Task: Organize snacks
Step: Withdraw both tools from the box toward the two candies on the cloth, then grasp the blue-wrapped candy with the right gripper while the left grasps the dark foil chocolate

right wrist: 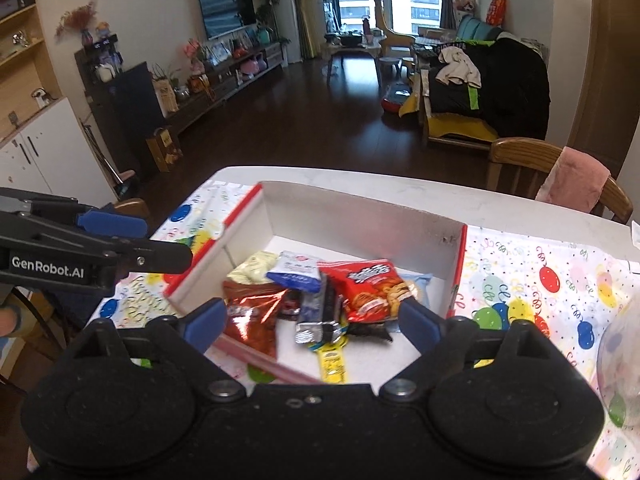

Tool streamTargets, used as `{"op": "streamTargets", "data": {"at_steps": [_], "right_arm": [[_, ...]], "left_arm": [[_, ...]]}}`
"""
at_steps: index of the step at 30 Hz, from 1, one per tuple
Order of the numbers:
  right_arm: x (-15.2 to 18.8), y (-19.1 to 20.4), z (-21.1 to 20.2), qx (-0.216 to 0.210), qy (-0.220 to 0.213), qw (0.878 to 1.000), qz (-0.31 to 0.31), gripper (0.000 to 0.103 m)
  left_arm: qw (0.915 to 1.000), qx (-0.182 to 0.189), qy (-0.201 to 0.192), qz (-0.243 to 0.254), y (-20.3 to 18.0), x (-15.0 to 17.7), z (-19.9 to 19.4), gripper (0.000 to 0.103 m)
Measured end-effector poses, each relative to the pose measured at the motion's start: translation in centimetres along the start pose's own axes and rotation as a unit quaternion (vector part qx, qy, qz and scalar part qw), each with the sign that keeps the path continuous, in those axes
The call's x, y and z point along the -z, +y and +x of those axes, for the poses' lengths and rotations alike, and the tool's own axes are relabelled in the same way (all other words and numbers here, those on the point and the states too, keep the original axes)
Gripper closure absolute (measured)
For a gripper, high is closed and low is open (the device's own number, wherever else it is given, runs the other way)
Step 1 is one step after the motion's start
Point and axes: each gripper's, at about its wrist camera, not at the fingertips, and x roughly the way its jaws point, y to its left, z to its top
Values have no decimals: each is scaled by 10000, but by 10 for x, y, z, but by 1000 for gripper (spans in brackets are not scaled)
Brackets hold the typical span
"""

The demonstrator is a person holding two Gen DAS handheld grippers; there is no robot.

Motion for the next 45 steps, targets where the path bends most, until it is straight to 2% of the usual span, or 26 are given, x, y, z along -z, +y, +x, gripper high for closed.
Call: {"op": "streamTargets", "data": {"at_steps": [4, 11, 20, 26, 29, 33, 35, 40, 45], "right_arm": [[13, 5, -10, -89, -101, 9999, 51, 0], [45, 18, -15, -151, -62, 9999, -41, 0], [66, 36, 9, -236, 399, 9985, -277, 0], [79, 48, 43, -295, 802, 9957, -347, 2], [83, 58, 64, -283, 1003, 9935, -461, 8], [89, 72, 92, -298, 1277, 9889, -704, 20], [91, 77, 104, -310, 1407, 9862, -817, 25], [93, 91, 127, -408, 1612, 9801, -1086, 45], [92, 97, 138, -456, 1732, 9766, -1194, 57]], "left_arm": [[10000, -20, -49, -18, 5, 19, -14, 31], [9998, -139, -25, -170, 13, 57, -26, 26], [9991, -366, 62, -202, 16, 117, -30, 26], [9983, -440, 182, -341, 16, 151, -27, 26], [9984, -374, 199, -376, 14, 165, -27, 26], [9983, -224, 315, -442, 11, 177, -27, 26], [9981, -178, 347, -472, 10, 179, -27, 26], [9982, -205, 399, -388, 7, 183, -24, 26], [9980, -214, 411, -420, 8, 183, -21, 26]]}}
